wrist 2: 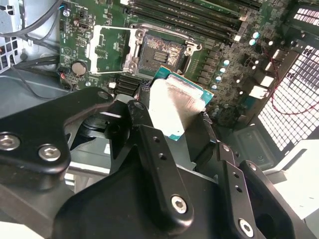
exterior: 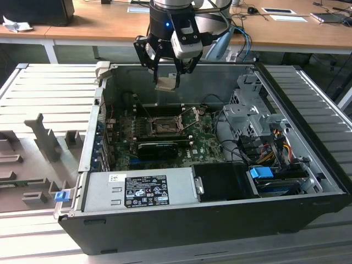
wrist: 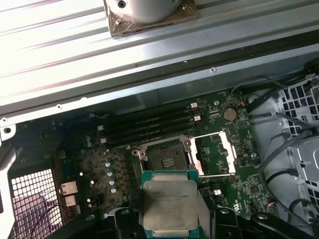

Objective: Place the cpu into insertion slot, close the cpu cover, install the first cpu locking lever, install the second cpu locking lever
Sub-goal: 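Place the cpu into insertion slot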

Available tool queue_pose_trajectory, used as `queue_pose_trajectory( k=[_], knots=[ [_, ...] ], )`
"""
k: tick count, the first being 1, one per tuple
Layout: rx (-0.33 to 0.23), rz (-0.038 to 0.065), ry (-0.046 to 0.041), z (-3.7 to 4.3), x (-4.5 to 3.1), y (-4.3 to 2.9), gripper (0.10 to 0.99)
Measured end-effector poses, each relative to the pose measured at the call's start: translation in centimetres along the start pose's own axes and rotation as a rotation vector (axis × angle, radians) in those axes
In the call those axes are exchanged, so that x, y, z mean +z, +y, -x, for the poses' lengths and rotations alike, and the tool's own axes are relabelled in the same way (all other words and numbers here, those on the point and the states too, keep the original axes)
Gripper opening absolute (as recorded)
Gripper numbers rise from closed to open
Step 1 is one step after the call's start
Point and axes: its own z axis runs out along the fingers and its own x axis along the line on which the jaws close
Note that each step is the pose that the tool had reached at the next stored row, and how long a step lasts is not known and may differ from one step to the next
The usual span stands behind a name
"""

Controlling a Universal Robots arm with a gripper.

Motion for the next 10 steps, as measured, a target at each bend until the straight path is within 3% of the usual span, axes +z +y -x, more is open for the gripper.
queue_pose_trajectory(
  k=[10],
  knots=[
    [0.017, 0.0, -0.0014, 0.0, 0.09, -0.01, 0.529]
  ],
)
